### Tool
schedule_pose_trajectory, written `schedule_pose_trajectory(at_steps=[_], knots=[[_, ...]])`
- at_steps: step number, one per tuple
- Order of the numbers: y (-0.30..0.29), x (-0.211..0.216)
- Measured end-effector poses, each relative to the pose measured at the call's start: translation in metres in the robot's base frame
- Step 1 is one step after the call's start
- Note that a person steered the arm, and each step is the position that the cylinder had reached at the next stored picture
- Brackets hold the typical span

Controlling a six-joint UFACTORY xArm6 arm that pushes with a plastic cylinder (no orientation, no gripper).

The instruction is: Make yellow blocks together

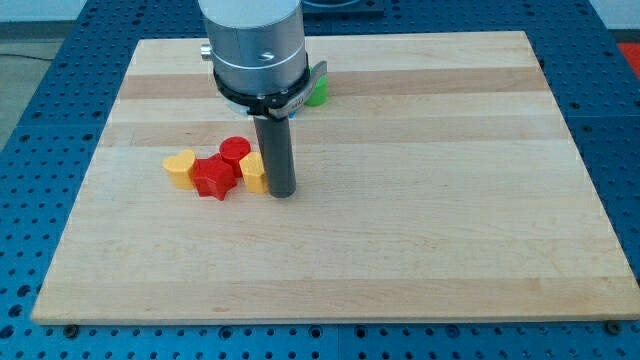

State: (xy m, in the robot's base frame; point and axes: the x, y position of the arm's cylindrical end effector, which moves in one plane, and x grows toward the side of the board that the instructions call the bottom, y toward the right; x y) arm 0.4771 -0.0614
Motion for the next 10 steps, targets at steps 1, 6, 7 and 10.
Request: schedule_pose_trajectory(at_steps=[1, 6, 7, 10], knots=[[0.001, 0.012], [-0.092, -0.008], [-0.089, -0.039], [-0.094, -0.073]])
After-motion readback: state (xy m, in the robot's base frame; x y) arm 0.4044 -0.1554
